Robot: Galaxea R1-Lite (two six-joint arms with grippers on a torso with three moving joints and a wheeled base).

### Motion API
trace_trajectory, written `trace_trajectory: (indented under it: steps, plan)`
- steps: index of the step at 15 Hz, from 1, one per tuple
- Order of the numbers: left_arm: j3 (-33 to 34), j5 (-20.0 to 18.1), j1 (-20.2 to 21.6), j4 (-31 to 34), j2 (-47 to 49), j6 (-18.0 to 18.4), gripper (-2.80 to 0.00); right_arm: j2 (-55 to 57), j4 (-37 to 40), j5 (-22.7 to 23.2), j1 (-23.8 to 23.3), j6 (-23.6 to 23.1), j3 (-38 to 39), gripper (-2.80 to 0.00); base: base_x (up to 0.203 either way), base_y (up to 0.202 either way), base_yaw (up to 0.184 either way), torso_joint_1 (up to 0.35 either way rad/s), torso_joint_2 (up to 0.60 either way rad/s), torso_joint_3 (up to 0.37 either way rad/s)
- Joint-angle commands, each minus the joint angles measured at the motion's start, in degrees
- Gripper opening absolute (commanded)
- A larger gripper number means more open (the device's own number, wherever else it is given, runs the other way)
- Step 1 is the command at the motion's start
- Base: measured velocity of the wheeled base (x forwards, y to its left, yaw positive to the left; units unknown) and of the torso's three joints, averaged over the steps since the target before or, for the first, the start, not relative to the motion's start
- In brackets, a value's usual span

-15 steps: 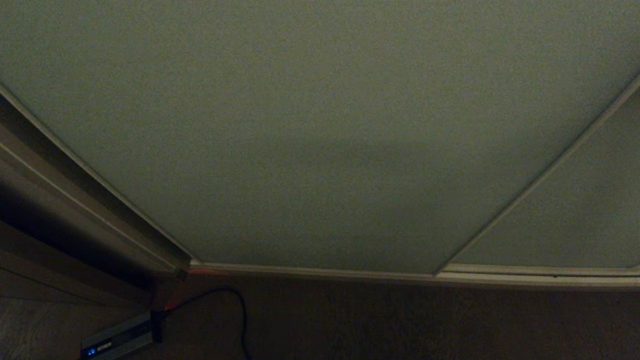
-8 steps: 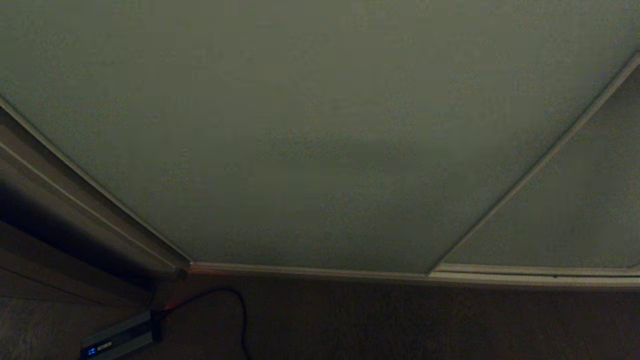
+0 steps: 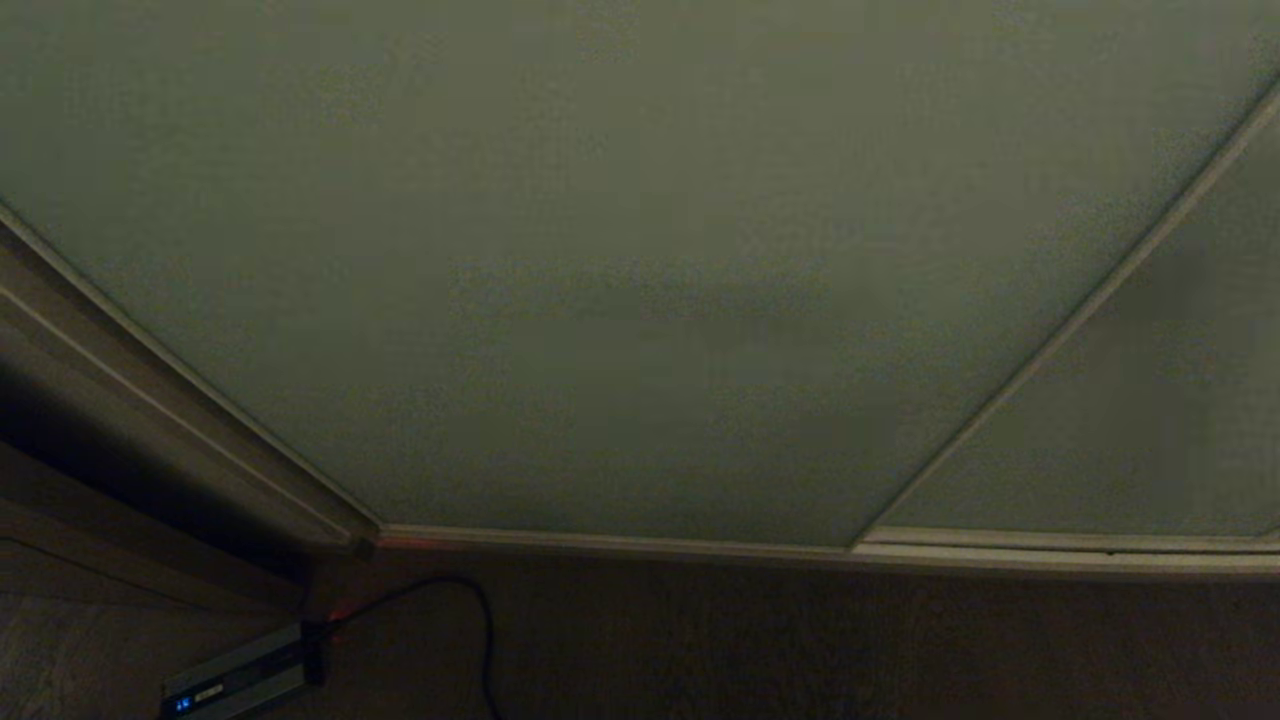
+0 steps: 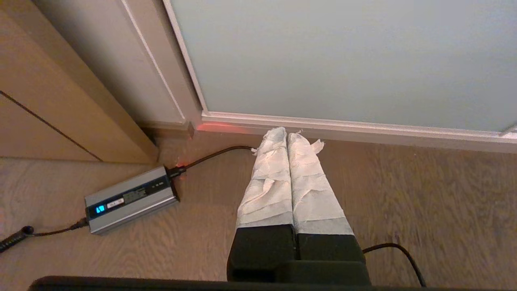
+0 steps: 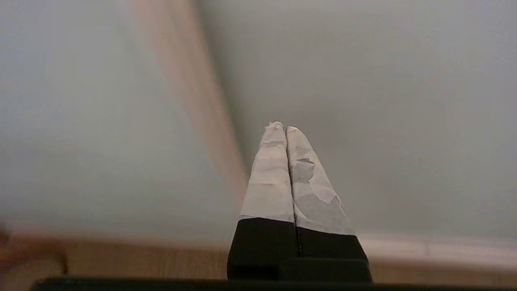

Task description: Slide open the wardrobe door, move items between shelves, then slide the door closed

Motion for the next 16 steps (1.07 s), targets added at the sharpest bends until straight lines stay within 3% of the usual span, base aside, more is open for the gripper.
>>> trace_trajectory:
  steps: [1, 7, 9, 11, 13, 16]
  plan:
    - [0.1, 0.0, 0.0, 0.0, 0.1, 0.0, -2.80, -9.1, 1.8, 0.5, 0.0, -0.7, 8.9, -2.80, 0.000, 0.000, 0.000, 0.000, 0.00, 0.000]
    - [0.1, 0.0, 0.0, 0.0, 0.1, 0.0, -2.80, -38.8, 13.2, 2.9, -0.4, -9.4, 31.6, -2.80, 0.000, 0.000, 0.000, 0.000, 0.00, 0.000]
    - [0.1, 0.0, 0.0, 0.0, 0.1, 0.0, -2.80, -43.4, 19.0, 0.9, -0.5, -12.1, 39.0, -2.80, 0.000, 0.000, 0.000, 0.000, 0.00, 0.000]
    - [0.1, 0.0, 0.0, 0.0, 0.1, 0.0, -2.80, -44.3, 26.0, -0.6, 0.2, -13.5, 40.0, -2.80, 0.000, 0.000, 0.000, 0.000, 0.00, 0.000]
    - [0.0, 0.0, 0.0, 0.0, 0.1, 0.0, -2.80, -46.8, 27.2, -0.9, 5.9, -14.2, 39.8, -2.80, 0.000, 0.000, 0.000, 0.000, 0.00, 0.000]
    - [0.1, 0.0, 0.0, 0.0, 0.1, 0.0, -2.80, -54.7, 30.5, -0.8, 4.7, -14.3, 40.2, -2.80, 0.000, 0.000, 0.000, 0.000, 0.00, 0.000]
